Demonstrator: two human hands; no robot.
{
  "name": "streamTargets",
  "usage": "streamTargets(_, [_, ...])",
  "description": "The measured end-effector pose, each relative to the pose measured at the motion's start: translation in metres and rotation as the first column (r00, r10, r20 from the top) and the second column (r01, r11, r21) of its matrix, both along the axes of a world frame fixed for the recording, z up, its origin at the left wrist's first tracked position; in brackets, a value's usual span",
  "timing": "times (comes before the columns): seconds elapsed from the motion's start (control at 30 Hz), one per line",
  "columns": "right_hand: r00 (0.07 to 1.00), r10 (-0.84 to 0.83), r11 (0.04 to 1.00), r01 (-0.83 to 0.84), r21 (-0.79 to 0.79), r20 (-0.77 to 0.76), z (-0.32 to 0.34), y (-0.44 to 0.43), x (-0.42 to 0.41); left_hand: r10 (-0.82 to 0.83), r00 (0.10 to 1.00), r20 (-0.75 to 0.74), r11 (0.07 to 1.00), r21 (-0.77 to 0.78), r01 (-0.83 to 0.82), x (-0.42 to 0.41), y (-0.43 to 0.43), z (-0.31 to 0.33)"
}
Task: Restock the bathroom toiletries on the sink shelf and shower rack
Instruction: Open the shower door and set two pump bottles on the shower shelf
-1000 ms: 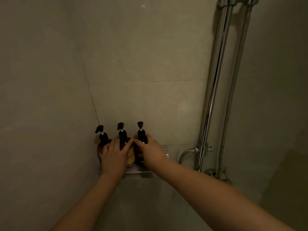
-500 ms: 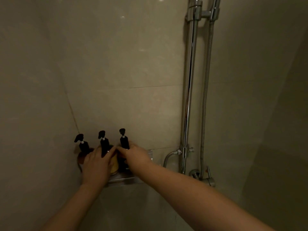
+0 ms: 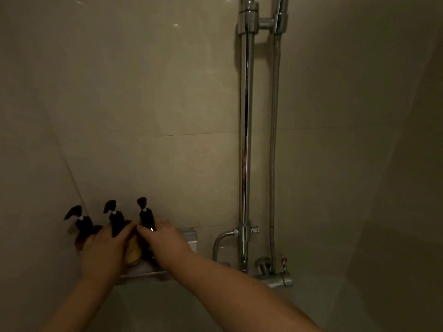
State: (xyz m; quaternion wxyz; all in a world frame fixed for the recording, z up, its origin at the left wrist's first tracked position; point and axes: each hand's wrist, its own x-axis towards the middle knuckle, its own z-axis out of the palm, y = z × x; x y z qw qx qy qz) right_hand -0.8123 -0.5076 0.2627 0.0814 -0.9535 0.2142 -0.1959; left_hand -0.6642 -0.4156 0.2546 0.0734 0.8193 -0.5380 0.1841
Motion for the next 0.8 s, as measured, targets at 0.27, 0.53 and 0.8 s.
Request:
streamTargets(0.27, [0.998,0.012,1.000,-0.011,0.025,-0.056,0.010,-0.001,-0.007,0.075,0.997,-0.009,0.992,0.099,-0.074,-0.009,0.003,0.002])
streamTargets(0.53, [0.956,-0.010,1.000,0.012,0.006,-0.294,0.045,0.010,-0.015,0.196,0.978,0.065,0.928,0.309,-0.207,-0.019,0.010,0.024])
streamTargets(0.8, [0.907,-0.076,0.991,0.115,0.071,-0.415,0.067,0.044,-0.040,0.125,0.977,-0.171,0.961,0.266,-0.076,-0.039,0.063,0.046])
